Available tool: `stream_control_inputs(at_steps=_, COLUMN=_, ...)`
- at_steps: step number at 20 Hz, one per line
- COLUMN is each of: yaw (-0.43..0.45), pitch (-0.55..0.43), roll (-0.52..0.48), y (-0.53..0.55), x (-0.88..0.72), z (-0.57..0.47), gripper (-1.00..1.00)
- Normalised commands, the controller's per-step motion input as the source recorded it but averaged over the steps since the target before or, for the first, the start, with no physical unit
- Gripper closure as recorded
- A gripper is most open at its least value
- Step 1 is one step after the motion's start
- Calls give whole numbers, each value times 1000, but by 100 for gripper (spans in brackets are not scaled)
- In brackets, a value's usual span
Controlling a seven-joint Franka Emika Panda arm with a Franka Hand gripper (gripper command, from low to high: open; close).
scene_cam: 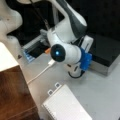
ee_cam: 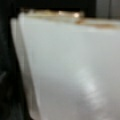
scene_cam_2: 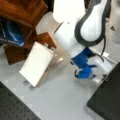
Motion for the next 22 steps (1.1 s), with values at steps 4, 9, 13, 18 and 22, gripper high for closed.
stream_control_inputs(at_steps=4, yaw=-41, pitch=-67, roll=102, y=-139, x=101, z=-215, gripper=100)
stream_control_inputs(at_steps=9, yaw=-36, pitch=-38, roll=61, y=-191, x=156, z=-235, gripper=100)
stream_control_inputs(at_steps=13, yaw=-17, pitch=-26, roll=31, y=-148, x=250, z=-141, gripper=100)
stream_control_inputs(at_steps=18, yaw=2, pitch=1, roll=12, y=-66, x=338, z=30, gripper=100)
stream_control_inputs(at_steps=22, yaw=67, pitch=-5, roll=-46, y=33, x=410, z=205, gripper=100)
